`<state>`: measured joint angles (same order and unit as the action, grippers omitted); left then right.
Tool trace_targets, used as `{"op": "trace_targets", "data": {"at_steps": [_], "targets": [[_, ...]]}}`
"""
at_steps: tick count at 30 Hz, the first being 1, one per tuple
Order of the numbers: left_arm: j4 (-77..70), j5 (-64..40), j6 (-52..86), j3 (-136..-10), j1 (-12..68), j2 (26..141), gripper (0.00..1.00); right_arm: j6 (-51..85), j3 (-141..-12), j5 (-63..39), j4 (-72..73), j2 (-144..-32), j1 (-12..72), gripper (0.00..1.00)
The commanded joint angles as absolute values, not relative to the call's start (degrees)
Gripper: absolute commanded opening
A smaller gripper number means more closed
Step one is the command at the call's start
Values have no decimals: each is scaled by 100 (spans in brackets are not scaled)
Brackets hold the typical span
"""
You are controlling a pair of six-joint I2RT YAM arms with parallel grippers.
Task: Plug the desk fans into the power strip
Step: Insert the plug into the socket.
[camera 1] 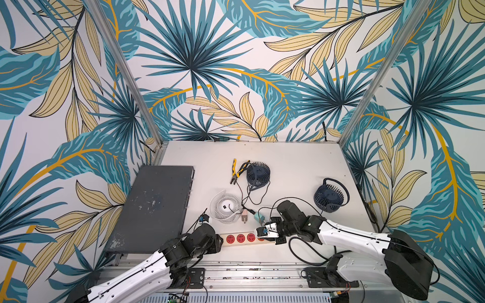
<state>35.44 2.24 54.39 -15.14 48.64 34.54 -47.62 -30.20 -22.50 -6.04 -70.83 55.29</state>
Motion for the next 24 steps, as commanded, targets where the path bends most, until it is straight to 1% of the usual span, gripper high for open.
{"op": "trace_targets", "data": {"at_steps": [1,11,19,24], "targets": [[3601,196,5285,-1551,4843,3367,54,-4847,-2260,-403,-2450,-7482,5384,0],[3584,239,5103,-1645,4843,3349,54,-4735,-2651,-385,-2557,-8203,5385,0],[3607,238,4840,-1815,4847,3357,54,-4639,-2626,-269,-2760,-8121,5379,0],[3433,43,4586,-2002,4843,3377,54,-4516,-2687,-242,-2800,-8043,5370,0]]}}
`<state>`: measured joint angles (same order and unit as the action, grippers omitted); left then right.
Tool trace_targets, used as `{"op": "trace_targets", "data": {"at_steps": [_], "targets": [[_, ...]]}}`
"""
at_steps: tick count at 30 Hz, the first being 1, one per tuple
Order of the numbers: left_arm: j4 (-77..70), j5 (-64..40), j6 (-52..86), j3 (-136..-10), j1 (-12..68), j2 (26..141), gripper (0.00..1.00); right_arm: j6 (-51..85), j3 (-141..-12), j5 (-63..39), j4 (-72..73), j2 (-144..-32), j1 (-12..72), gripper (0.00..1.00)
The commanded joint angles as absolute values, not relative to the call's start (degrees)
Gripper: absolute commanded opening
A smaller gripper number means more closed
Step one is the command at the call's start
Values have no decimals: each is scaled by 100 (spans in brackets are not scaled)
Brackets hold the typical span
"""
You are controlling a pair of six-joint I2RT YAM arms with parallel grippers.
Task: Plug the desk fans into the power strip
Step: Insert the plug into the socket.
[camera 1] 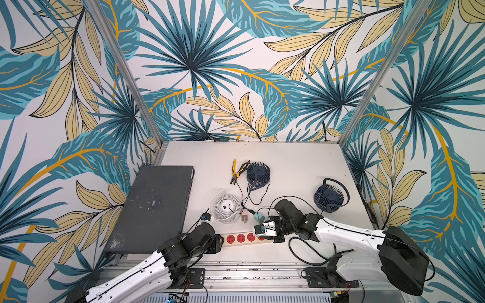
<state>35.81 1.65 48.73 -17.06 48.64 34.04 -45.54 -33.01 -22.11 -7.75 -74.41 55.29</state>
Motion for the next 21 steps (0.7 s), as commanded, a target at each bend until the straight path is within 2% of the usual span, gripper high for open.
{"op": "trace_targets", "data": {"at_steps": [1,3,5,11,15,21], "targets": [[3381,3,4513,-2076,4843,3394,55,-4413,-2784,-291,-2788,-8046,5377,0],[3289,-100,4347,-2232,4843,3462,58,-4213,-3032,-357,-2802,-8123,5368,0],[3218,-203,4177,-2414,4843,3606,61,-3973,-3280,-387,-2786,-8262,5370,21],[3150,-670,3809,-3044,4843,4338,70,-3505,-3748,-635,-2577,-8188,5371,39],[2876,-893,3803,-3208,4844,4682,72,-3197,-3900,-704,-2379,-7675,5370,58],[2529,-1169,3867,-3376,4852,4978,74,-2365,-4104,-850,-2169,-6832,5370,72]]}}
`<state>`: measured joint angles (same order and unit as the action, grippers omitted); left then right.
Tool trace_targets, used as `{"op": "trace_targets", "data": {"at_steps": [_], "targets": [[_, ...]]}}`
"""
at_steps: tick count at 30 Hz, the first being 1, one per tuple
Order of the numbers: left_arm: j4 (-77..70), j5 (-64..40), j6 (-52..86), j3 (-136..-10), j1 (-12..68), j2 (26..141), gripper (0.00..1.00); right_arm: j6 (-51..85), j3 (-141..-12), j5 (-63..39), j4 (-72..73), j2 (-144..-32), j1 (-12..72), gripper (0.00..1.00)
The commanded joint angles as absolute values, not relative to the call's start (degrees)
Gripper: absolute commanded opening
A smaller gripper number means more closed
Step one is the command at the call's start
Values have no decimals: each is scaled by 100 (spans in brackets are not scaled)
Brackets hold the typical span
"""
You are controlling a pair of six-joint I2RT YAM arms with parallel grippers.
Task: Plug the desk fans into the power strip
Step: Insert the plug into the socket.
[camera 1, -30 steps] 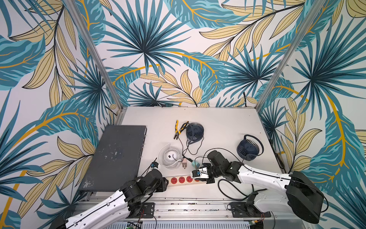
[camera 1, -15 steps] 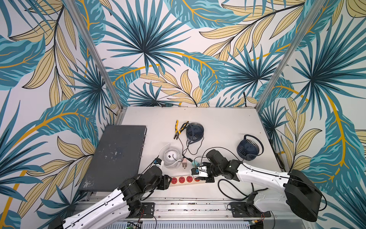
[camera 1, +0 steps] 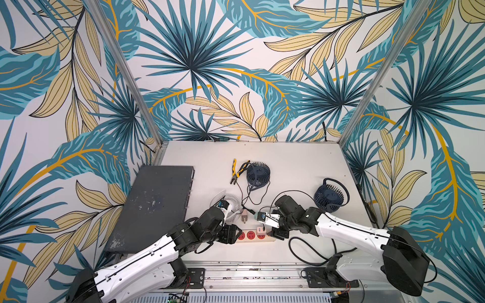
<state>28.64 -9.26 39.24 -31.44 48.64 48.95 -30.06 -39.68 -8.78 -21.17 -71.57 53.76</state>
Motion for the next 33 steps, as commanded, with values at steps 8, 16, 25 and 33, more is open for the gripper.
{"op": "trace_targets", "data": {"at_steps": [8,16,25,33], "targets": [[1651,-1635,4077,-3570,4914,5834,75,-515,-4465,-540,-1499,-5817,5371,88],[1172,-1616,4317,-3851,5108,6544,68,2568,-4370,471,-1429,-6031,5375,85],[1074,-1630,4547,-3982,5282,7075,60,5130,-4103,-36,-1363,-6268,5516,72],[1003,-1437,4785,-3916,5282,7155,53,5750,-4489,100,-2517,-6681,5966,61]]}}
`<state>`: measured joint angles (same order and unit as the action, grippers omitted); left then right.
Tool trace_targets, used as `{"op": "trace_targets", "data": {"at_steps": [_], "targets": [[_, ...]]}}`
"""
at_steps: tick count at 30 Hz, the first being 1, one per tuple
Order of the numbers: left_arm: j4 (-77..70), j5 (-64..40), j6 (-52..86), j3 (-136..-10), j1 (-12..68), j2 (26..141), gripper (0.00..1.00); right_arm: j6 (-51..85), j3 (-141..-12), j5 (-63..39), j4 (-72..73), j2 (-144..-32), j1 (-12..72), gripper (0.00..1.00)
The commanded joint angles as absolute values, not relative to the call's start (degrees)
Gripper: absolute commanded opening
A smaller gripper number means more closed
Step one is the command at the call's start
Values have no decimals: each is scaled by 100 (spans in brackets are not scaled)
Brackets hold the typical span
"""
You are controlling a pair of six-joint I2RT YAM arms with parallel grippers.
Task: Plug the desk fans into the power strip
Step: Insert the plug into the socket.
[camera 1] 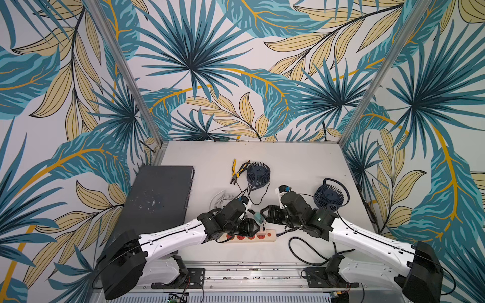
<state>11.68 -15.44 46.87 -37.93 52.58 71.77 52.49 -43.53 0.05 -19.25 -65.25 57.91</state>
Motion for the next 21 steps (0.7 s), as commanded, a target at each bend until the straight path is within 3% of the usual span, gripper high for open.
{"op": "trace_targets", "data": {"at_steps": [1,9,15,21], "targets": [[1006,-1435,4792,-3912,5282,7161,53,5812,-4522,123,-2615,-6753,6035,59],[1005,-1529,4760,-3953,5282,7282,51,6071,-4817,202,-2968,-7017,6322,52],[988,-1599,4742,-4028,5287,7474,47,6262,-4835,142,-3062,-7159,6441,34],[1036,-1622,4724,-4090,5282,7602,42,6199,-4894,212,-3098,-7324,6513,27]]}}
